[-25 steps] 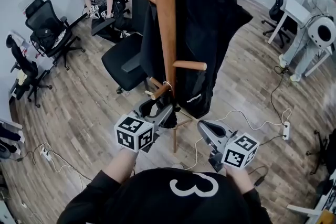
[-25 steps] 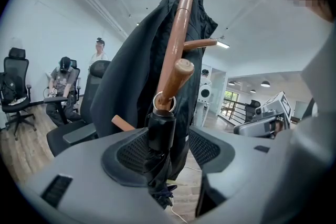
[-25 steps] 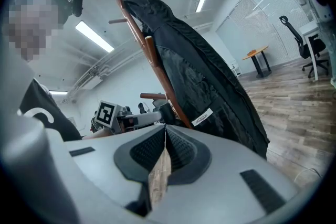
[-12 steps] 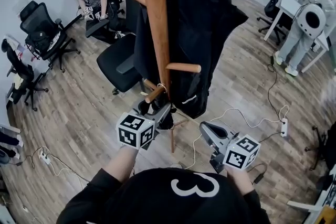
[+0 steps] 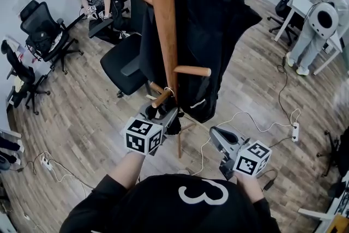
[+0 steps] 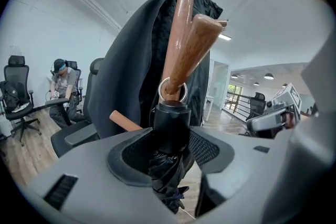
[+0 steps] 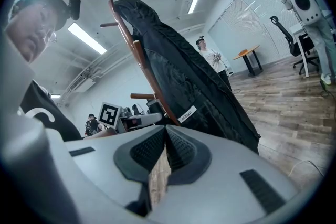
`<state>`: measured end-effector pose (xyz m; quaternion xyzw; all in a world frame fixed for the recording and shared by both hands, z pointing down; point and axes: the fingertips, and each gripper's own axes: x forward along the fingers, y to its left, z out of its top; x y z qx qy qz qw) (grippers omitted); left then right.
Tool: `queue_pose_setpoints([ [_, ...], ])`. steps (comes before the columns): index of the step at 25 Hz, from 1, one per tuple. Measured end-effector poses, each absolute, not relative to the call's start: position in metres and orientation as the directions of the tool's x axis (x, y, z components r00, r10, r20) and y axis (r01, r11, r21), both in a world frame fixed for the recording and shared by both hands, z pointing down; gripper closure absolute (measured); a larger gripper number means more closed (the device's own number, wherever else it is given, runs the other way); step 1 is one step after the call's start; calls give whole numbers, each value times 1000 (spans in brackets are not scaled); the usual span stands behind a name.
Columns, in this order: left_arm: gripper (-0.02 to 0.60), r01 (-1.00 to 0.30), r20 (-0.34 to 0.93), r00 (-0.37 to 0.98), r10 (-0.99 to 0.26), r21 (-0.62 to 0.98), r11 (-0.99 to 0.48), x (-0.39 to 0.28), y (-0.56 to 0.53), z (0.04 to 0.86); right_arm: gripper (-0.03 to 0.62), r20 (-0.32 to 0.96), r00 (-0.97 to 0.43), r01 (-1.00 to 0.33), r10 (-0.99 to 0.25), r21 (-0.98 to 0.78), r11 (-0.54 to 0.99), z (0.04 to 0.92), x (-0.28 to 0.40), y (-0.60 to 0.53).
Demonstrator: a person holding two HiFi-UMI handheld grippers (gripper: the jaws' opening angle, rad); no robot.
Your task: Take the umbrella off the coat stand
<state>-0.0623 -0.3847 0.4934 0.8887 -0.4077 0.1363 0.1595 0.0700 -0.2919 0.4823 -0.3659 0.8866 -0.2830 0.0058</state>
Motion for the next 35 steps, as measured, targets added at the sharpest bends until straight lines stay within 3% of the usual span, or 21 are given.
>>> queue_pose_setpoints([
  [35,374,-781,357,617,-701,175,-599,-69,-377,484,568,180,-752,-610,-634,-553,567,485,56,-281],
])
